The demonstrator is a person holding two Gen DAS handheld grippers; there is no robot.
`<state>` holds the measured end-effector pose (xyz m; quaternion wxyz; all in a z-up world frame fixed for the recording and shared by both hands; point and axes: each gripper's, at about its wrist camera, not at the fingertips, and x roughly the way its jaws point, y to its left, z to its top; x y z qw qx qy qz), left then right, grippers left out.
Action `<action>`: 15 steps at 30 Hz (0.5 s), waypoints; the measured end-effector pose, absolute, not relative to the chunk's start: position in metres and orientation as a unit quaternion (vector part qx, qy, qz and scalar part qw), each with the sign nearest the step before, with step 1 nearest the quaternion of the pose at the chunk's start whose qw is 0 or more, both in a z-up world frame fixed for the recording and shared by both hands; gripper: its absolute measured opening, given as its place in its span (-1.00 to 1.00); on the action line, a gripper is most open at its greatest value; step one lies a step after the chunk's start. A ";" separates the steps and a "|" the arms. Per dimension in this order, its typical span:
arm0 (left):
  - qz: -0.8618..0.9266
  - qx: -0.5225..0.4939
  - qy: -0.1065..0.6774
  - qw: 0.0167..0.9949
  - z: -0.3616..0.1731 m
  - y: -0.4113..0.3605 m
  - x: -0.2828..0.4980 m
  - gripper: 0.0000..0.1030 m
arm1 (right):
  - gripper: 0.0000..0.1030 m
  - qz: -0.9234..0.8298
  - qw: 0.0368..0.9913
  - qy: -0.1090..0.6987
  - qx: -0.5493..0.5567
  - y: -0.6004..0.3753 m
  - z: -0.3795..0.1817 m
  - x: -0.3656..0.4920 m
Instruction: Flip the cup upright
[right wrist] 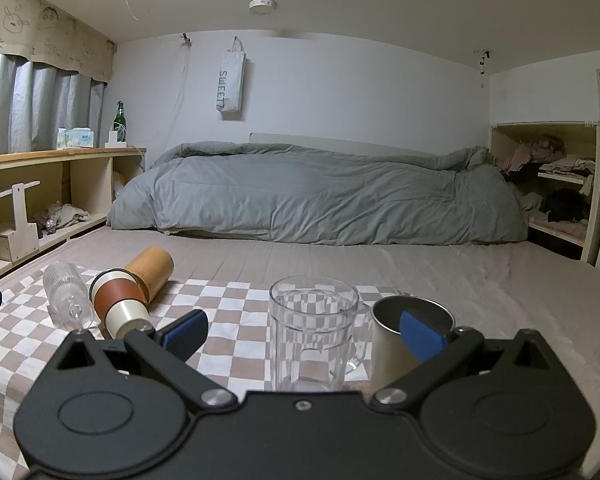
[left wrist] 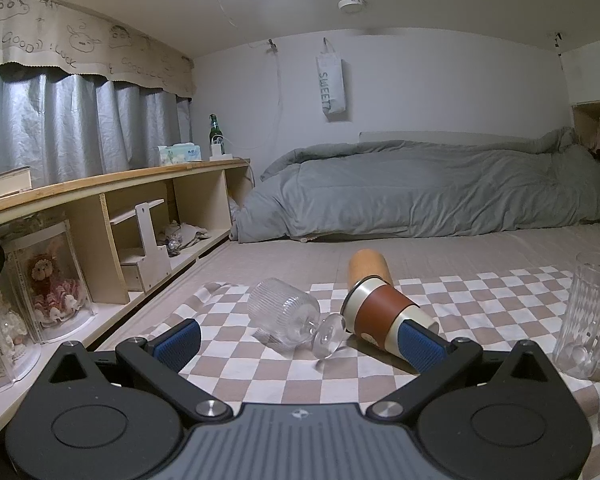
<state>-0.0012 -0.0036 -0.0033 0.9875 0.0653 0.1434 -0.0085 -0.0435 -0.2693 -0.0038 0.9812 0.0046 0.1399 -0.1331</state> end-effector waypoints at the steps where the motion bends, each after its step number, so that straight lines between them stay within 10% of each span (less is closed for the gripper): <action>1: -0.008 0.065 0.143 0.987 -0.004 -0.004 -0.001 1.00 | 1.00 -0.133 0.981 0.140 0.005 -0.269 -0.004 -0.043; 15: -0.009 0.066 0.145 0.987 -0.007 -0.011 0.001 1.00 | 1.00 -0.131 0.981 0.142 0.005 -0.269 -0.004 -0.043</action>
